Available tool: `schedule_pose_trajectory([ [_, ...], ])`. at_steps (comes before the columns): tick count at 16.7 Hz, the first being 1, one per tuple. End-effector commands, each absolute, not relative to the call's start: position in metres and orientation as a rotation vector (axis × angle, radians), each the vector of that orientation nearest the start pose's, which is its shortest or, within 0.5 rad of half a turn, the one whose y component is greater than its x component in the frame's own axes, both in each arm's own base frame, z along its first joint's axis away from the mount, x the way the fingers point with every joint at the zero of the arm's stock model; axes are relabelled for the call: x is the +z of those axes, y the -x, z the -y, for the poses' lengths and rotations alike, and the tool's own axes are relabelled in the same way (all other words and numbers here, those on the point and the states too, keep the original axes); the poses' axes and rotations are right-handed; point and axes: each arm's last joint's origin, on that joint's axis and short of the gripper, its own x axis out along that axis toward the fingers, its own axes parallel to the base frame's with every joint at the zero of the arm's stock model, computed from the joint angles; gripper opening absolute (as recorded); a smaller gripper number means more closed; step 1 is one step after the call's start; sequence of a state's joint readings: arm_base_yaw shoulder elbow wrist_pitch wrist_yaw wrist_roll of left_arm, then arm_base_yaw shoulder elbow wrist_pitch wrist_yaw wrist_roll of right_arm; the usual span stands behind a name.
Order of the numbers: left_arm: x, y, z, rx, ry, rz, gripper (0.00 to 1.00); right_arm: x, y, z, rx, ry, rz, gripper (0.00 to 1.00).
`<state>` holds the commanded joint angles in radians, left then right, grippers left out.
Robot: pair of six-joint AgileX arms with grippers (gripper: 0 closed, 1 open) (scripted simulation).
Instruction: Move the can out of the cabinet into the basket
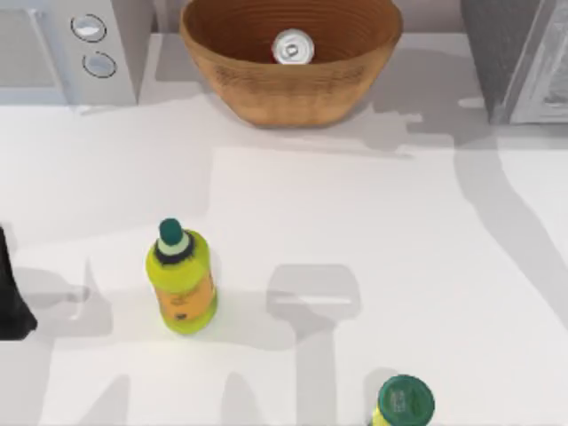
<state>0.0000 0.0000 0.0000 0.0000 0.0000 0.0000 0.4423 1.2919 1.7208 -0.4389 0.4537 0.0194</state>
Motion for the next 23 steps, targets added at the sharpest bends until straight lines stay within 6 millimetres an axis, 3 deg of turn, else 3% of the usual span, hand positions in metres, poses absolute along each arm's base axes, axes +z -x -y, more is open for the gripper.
schedule_pose_trajectory([
  [3, 0.160, -0.106, 0.001, 0.000, 0.000, 0.000, 1.00, 0.517, -0.220, -0.088, -0.042, 0.001, 0.019, 1.00],
  [11, 0.160, -0.106, 0.001, 0.000, 0.000, 0.000, 1.00, 0.516, -0.267, -0.088, -0.042, 0.003, 0.015, 1.00],
  [14, 0.160, -0.106, 0.001, 0.000, 0.000, 0.000, 1.00, 0.516, -0.269, -0.088, -0.042, 0.001, 0.018, 1.00],
  [19, 0.160, -0.106, 0.001, 0.000, 0.000, 0.000, 1.00, 0.515, -0.251, -0.081, -0.030, -0.003, 0.035, 1.00],
  [23, 0.160, -0.106, 0.001, 0.000, 0.000, 0.000, 1.00, 0.488, -0.221, -0.062, -0.018, -0.001, 0.030, 1.00],
])
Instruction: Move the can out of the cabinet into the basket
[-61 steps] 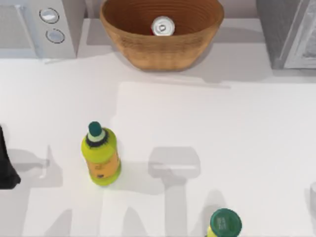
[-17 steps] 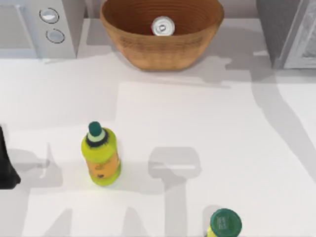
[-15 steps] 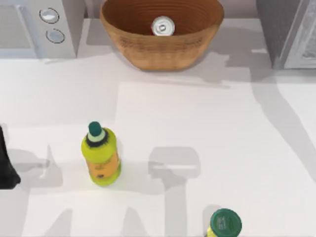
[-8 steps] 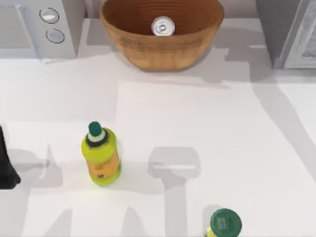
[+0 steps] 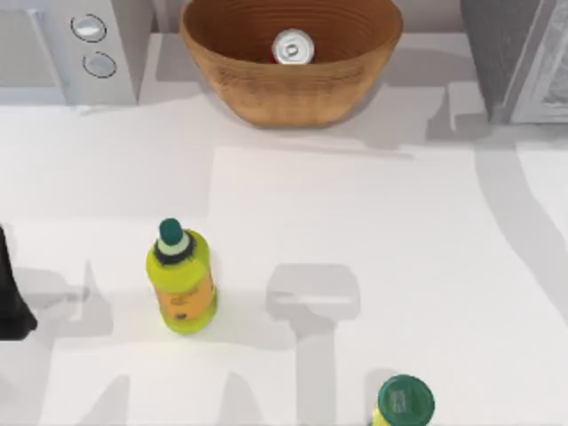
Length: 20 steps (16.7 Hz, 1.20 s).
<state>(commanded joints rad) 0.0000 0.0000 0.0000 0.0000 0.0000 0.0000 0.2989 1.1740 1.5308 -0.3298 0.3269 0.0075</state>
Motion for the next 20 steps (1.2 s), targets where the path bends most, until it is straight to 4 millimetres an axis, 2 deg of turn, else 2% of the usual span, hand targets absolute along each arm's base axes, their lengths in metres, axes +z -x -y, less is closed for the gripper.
schedule_pose_trajectory([
  [2, 0.160, -0.106, 0.001, 0.000, 0.000, 0.000, 1.00, 0.463, -0.202, -0.051, -0.014, 0.003, 0.018, 1.00],
  [5, 0.160, -0.106, 0.001, 0.000, 0.000, 0.000, 1.00, 0.412, -0.171, -0.033, -0.009, 0.008, -0.005, 1.00],
  [10, 0.160, -0.106, 0.001, 0.000, 0.000, 0.000, 1.00, 0.304, -0.127, -0.012, -0.005, 0.008, -0.030, 1.00],
  [13, 0.160, -0.106, 0.001, 0.000, 0.000, 0.000, 1.00, 0.239, -0.112, -0.005, -0.003, 0.005, -0.031, 1.00],
  [15, 0.160, -0.106, 0.001, 0.000, 0.000, 0.000, 1.00, 0.204, -0.107, -0.002, -0.002, 0.003, -0.025, 1.00],
  [17, 0.160, -0.106, 0.001, 0.000, 0.000, 0.000, 1.00, 0.178, -0.106, 0.000, -0.001, 0.001, -0.013, 1.00],
  [20, 0.160, -0.106, 0.001, 0.000, 0.000, 0.000, 1.00, 0.161, -0.106, 0.001, 0.000, 0.000, -0.001, 1.00],
])
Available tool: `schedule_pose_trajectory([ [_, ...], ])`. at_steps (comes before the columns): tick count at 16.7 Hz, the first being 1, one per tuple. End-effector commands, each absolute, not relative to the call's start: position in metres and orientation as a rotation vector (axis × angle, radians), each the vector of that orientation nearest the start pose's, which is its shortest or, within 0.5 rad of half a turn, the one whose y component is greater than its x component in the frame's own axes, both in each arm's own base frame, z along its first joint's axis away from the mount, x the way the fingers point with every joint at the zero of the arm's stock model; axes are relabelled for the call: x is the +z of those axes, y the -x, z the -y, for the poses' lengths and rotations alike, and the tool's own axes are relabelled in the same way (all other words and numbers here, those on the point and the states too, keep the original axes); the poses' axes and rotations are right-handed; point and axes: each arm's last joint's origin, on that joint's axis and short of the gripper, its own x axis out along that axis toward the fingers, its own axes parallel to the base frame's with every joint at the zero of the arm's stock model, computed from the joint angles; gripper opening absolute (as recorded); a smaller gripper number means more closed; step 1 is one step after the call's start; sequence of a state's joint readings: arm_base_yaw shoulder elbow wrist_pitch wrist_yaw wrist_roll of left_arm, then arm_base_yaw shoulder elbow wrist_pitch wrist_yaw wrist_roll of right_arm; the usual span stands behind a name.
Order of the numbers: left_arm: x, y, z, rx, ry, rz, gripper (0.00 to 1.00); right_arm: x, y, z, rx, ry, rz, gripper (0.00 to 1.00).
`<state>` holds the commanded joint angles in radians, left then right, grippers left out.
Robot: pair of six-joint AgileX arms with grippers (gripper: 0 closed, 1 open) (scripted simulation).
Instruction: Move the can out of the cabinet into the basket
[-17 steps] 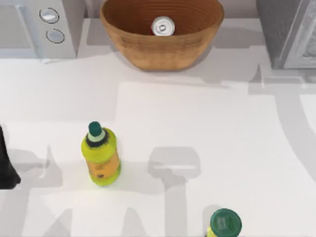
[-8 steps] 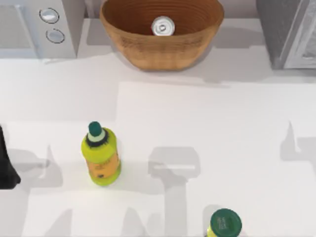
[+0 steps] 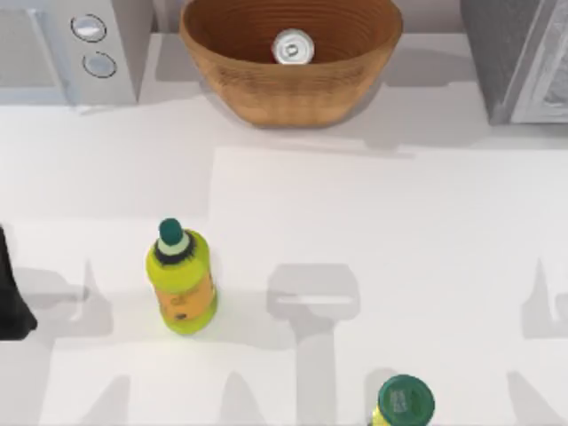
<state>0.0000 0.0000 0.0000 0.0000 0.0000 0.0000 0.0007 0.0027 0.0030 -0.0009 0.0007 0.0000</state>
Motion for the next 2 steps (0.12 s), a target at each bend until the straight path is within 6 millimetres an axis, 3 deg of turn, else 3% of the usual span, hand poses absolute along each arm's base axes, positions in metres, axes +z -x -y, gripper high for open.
schedule_pose_trajectory([
  [2, 0.1600, -0.1057, 0.0012, 0.000, 0.000, 0.000, 1.00, 0.1600, -0.1057, 0.0012, 0.000, 0.000, 0.000, 1.00],
])
